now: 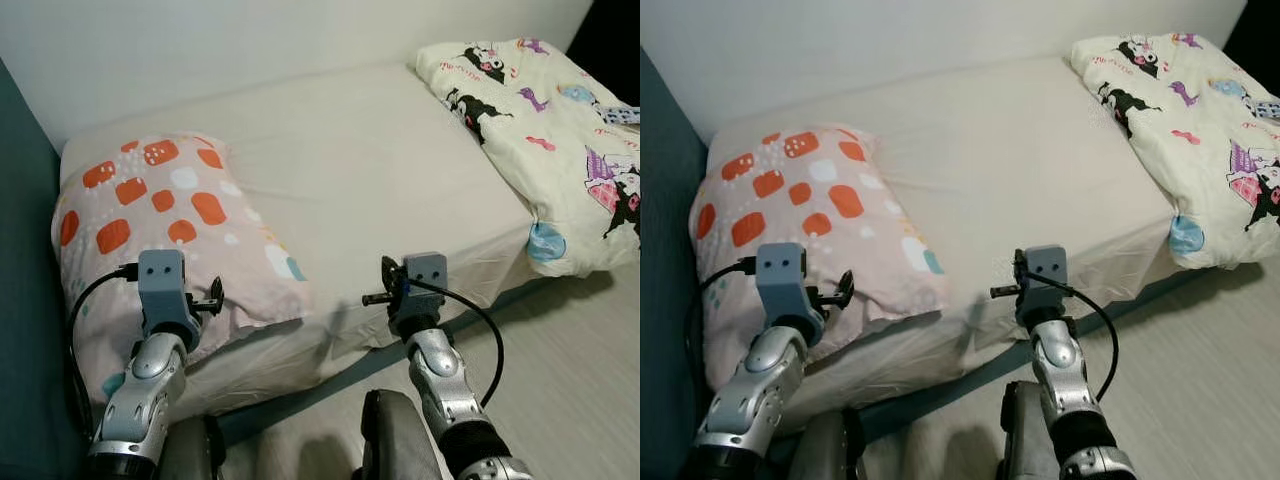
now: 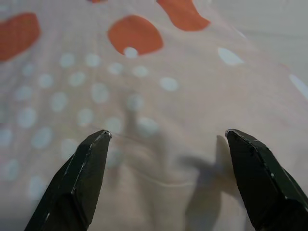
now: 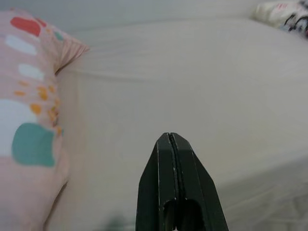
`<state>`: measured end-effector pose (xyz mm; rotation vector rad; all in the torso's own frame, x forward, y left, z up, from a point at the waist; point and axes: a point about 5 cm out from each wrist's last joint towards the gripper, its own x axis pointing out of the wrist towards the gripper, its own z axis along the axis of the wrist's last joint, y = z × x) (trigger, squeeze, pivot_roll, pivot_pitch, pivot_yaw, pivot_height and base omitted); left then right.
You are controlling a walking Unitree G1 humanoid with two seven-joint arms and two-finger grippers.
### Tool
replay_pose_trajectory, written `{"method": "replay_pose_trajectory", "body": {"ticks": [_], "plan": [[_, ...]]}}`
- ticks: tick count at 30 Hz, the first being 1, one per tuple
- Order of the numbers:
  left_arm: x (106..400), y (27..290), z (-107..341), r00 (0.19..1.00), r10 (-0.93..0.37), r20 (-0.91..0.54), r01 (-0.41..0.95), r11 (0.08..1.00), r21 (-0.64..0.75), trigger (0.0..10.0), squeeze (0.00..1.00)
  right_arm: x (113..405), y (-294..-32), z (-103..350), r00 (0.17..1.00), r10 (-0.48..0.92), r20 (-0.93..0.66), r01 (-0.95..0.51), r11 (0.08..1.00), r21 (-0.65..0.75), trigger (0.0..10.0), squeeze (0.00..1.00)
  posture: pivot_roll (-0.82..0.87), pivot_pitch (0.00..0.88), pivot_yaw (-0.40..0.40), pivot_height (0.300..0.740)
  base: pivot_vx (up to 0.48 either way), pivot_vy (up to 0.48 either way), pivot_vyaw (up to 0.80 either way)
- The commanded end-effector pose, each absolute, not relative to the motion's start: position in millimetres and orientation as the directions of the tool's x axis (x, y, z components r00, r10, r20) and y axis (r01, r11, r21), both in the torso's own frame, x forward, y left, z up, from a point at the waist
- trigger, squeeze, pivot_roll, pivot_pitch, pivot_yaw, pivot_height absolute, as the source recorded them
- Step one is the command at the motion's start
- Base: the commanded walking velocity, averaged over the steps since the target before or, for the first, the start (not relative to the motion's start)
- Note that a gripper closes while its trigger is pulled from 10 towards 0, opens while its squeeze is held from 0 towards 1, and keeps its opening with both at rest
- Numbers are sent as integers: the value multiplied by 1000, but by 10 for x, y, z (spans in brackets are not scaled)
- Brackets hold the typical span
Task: Clean up the room
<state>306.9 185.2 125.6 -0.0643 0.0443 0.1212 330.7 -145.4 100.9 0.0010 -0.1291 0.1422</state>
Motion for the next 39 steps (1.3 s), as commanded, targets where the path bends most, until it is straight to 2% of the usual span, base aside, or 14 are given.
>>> {"method": "replay_pose_trajectory", "body": {"ticks": [1,10,15,28,39], "plan": [[3038,1838,1196,992,110,-55,-112,993,-35,10000,0,3270,-1455,985,984,139,113,-141,990,10,10000,0,15,145,-18,577,0,0,0],[3033,1714,1227,999,47,-19,-47,999,9,10000,0,3233,-1440,976,984,143,102,-144,990,4,10000,0,15,141,-16,607,0,0,0],[3037,1716,1239,998,59,-11,-58,998,39,10000,0,3226,-1432,977,982,157,101,-158,987,4,10000,0,18,142,-19,622,0,0,0],[3015,1689,1217,1000,-22,3,22,998,61,10000,0,3197,-1407,946,981,181,75,-182,983,10,10000,0,21,135,-23,657,0,0,0],[2981,1744,1154,1000,-19,-6,19,999,31,10000,0,3189,-1373,912,974,223,50,-225,974,27,10000,0,21,128,-30,681,0,0,0]]}}
